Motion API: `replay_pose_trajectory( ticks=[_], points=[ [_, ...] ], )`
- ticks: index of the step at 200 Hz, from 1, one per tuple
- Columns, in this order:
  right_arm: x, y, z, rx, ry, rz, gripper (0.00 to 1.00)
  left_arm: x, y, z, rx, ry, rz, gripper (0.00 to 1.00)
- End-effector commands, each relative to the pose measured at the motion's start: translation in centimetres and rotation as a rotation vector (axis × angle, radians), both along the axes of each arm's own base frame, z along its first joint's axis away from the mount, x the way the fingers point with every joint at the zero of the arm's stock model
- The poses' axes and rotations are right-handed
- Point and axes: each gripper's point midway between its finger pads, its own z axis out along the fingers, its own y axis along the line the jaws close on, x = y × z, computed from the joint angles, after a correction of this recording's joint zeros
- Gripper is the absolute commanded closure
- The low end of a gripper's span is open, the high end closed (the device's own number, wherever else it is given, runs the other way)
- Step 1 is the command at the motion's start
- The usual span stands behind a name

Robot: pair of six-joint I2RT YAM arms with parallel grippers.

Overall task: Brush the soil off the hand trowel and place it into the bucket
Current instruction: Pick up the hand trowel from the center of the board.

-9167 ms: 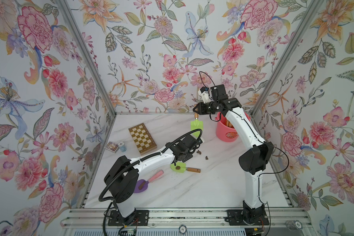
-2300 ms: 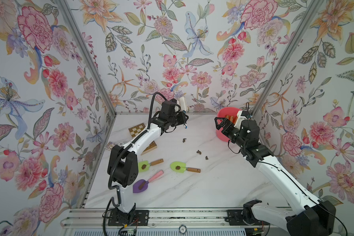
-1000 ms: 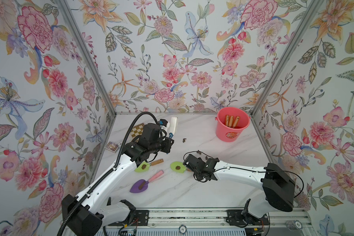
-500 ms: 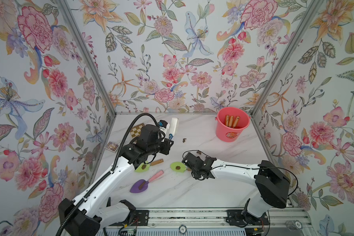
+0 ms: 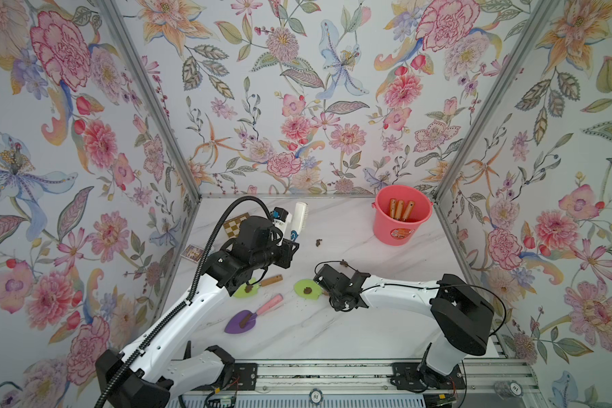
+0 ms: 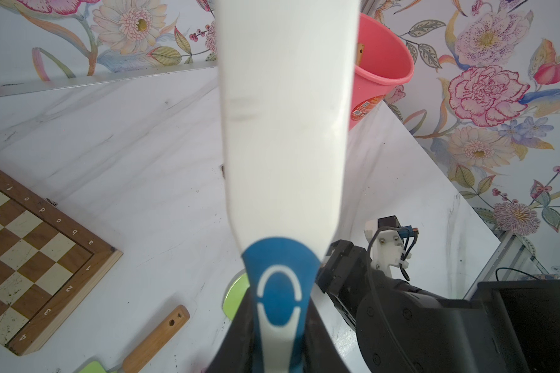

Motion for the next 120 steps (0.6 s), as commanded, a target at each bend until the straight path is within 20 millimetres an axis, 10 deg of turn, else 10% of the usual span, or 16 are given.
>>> replay_pose_trajectory(
  ticks=[1,120],
  points=[
    [0.2,-1.4,-1.1,0.12,0.033,-0.322,0.36,0.1,0.0,0.1,0.013,-0.025,-0.012,1.0],
    [0.1,-1.4,-4.2,0.122,0.118,-0.365,0.64,0.6,0.2,0.0,0.036,-0.038,0.003,1.0]
  ],
)
